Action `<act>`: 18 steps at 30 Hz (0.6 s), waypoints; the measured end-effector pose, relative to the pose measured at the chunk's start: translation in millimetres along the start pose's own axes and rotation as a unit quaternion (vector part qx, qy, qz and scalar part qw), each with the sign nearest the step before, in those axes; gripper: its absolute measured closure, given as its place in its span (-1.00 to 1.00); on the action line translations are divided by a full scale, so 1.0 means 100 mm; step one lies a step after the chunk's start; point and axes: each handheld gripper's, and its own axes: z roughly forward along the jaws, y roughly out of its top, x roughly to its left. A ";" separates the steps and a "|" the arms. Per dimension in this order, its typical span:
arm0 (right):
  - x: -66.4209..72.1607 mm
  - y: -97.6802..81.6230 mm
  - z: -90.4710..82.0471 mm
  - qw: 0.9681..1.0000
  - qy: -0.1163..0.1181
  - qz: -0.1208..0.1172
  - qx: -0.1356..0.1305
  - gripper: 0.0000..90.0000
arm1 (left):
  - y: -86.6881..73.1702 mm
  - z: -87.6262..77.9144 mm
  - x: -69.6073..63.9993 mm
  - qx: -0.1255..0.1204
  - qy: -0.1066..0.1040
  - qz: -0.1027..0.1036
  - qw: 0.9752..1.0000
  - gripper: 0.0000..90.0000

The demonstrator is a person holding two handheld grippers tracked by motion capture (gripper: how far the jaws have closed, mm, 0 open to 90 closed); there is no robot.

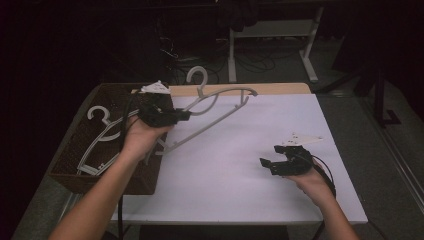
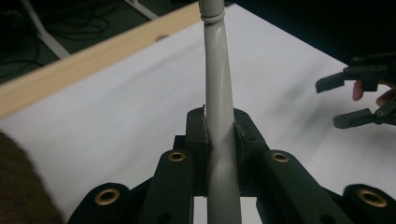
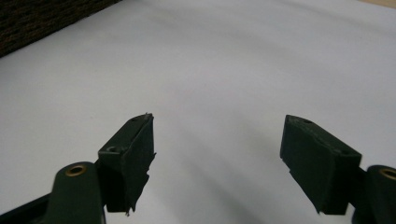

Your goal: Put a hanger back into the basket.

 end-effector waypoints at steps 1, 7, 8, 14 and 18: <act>-0.01 -0.01 -0.01 1.000 0.000 0.000 -0.001 -0.48 | 0.01 -0.05 0.03 -0.003 0.001 -0.002 1.000 0.77; 0.01 -0.06 -0.05 1.000 -0.003 0.001 -0.002 -0.58 | -0.03 -0.53 0.33 -0.017 0.020 -0.007 1.000 0.77; 0.01 -0.07 -0.06 1.000 -0.003 0.000 0.000 -0.60 | -0.06 -0.60 0.39 -0.018 0.022 -0.010 1.000 0.77; 0.01 -0.10 -0.06 1.000 -0.001 0.002 -0.002 -0.67 | -0.25 -0.97 0.69 -0.012 0.046 -0.015 0.999 0.77; -0.01 -0.10 -0.06 1.000 -0.001 0.001 -0.006 -0.68 | -0.38 -1.16 0.88 -0.015 0.069 -0.017 0.997 0.77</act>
